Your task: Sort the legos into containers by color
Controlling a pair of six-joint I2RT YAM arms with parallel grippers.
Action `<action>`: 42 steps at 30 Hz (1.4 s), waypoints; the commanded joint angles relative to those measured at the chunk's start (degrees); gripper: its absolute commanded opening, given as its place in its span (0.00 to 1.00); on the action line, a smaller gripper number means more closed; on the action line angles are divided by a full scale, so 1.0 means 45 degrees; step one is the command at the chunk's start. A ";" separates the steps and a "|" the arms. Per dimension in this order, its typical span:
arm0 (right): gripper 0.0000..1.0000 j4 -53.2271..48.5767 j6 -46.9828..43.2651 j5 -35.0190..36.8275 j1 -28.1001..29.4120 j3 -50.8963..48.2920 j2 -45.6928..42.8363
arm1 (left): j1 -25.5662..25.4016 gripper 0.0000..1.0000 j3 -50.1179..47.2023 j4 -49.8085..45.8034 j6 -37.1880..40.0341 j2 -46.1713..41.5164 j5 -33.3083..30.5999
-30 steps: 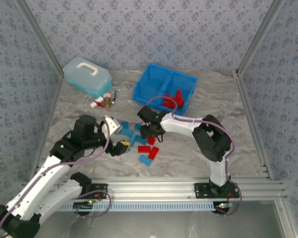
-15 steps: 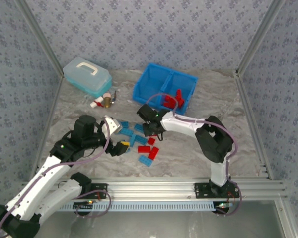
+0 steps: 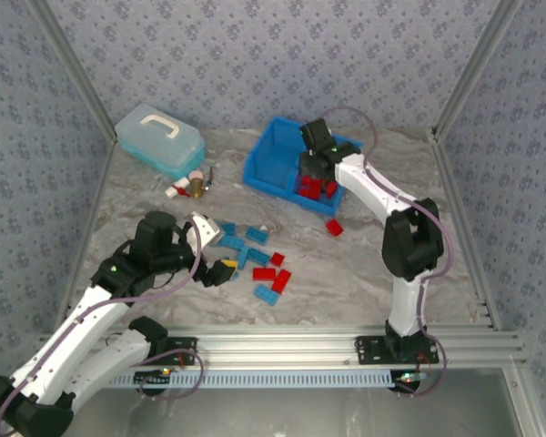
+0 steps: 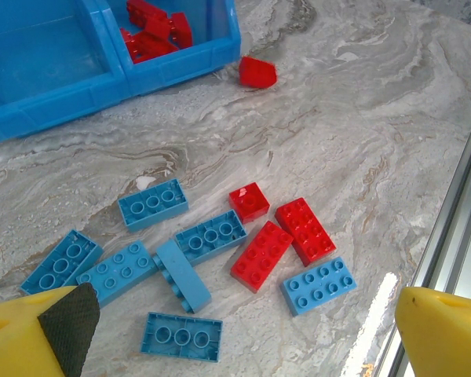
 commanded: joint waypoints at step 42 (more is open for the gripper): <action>0.68 0.3307 -0.1250 -0.2383 -0.0953 -1.0378 -0.3754 | 0.0088 0.99 -0.0046 0.0084 -0.0047 0.0312 -0.0046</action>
